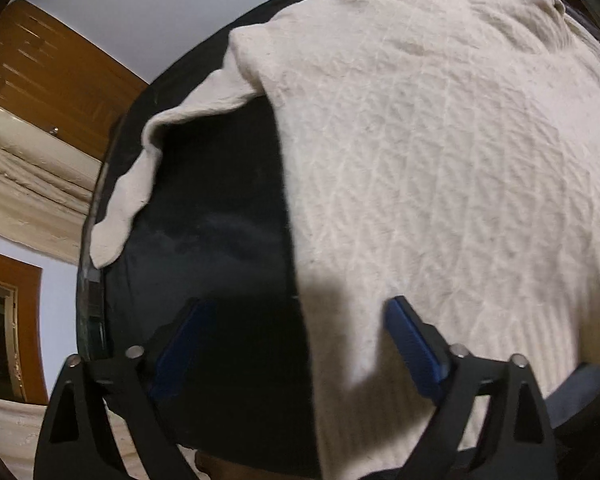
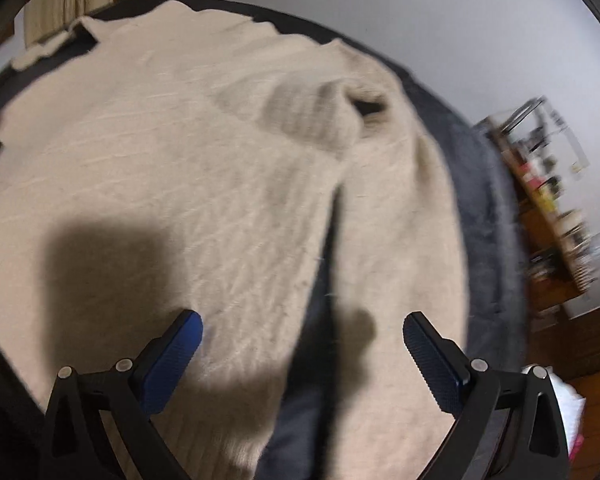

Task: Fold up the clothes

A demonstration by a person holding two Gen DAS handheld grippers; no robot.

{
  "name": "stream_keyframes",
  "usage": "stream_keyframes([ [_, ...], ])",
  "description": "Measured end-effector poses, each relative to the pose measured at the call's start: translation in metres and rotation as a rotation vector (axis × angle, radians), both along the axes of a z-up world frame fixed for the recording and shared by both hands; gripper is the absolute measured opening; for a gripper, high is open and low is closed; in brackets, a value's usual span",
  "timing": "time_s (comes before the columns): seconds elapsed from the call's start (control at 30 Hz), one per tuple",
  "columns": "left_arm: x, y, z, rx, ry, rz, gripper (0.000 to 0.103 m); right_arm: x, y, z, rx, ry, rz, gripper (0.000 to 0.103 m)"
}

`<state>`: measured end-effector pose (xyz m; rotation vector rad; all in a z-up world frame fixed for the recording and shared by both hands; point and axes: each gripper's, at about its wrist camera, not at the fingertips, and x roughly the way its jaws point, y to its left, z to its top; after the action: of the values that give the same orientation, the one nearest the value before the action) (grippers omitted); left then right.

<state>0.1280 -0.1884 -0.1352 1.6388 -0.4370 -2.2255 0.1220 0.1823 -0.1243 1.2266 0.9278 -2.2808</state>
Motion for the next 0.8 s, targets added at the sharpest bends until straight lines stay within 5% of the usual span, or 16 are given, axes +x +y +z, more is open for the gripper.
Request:
stream_keyframes([
  [0.17,-0.005,-0.021,-0.003,-0.008,0.018,0.010,0.103,-0.013,0.016,0.002,0.038,0.041,-0.050,0.101],
  [0.5,-0.003,-0.018,0.001,-0.070,-0.013,0.029,0.103,-0.022,0.037,-0.001,-0.145,-0.239,-0.146,0.101],
  [0.63,-0.006,-0.022,0.011,-0.063,-0.015,0.053,0.103,-0.004,0.025,0.012,-0.085,-0.158,-0.106,0.101],
  [0.8,-0.018,0.013,0.032,0.040,0.081,-0.035,0.103,-0.003,0.008,0.039,-0.274,-0.212,-0.073,0.101],
])
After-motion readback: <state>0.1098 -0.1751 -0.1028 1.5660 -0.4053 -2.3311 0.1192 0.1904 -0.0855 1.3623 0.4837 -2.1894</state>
